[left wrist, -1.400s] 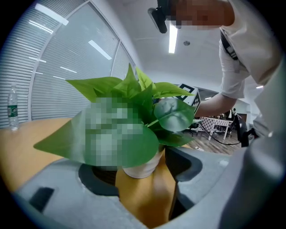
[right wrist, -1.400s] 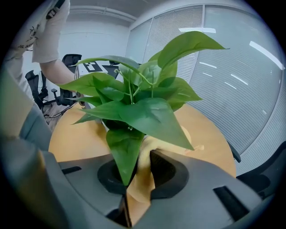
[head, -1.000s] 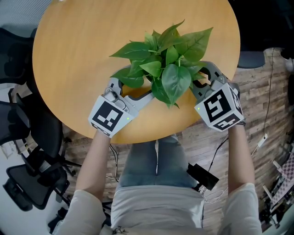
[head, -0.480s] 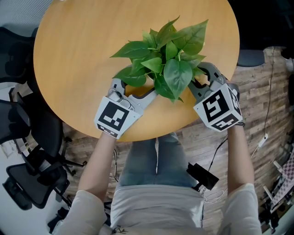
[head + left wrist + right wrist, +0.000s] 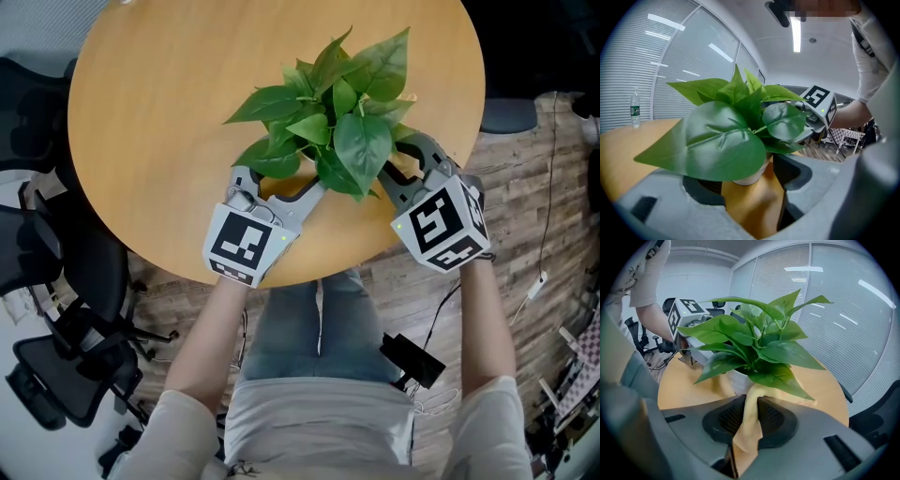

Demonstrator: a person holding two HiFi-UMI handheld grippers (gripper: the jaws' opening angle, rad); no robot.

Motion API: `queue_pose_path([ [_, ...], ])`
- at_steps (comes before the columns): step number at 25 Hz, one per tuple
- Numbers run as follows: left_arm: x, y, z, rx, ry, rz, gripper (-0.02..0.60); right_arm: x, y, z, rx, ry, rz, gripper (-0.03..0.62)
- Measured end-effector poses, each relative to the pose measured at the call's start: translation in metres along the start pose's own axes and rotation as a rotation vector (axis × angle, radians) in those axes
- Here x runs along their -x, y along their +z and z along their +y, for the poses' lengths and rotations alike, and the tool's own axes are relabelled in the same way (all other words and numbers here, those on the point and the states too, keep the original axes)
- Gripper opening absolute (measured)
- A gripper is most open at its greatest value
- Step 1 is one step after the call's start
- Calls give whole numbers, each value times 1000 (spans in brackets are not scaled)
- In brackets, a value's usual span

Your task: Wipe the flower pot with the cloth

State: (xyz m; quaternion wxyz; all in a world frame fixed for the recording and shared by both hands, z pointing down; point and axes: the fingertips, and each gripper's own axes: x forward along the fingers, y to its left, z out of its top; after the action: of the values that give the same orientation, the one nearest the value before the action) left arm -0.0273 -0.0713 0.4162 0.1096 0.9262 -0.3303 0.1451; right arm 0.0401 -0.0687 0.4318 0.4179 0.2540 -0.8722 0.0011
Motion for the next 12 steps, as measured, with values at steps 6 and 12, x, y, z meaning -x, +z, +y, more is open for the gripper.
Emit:
queue_pose_path([
  [6,1,0,0,26,54,3,321,1,2,8,-3,2,2,62],
  [12,1,-1,0,49,109,4,319,-1,2,17,-13,11,-3,63],
])
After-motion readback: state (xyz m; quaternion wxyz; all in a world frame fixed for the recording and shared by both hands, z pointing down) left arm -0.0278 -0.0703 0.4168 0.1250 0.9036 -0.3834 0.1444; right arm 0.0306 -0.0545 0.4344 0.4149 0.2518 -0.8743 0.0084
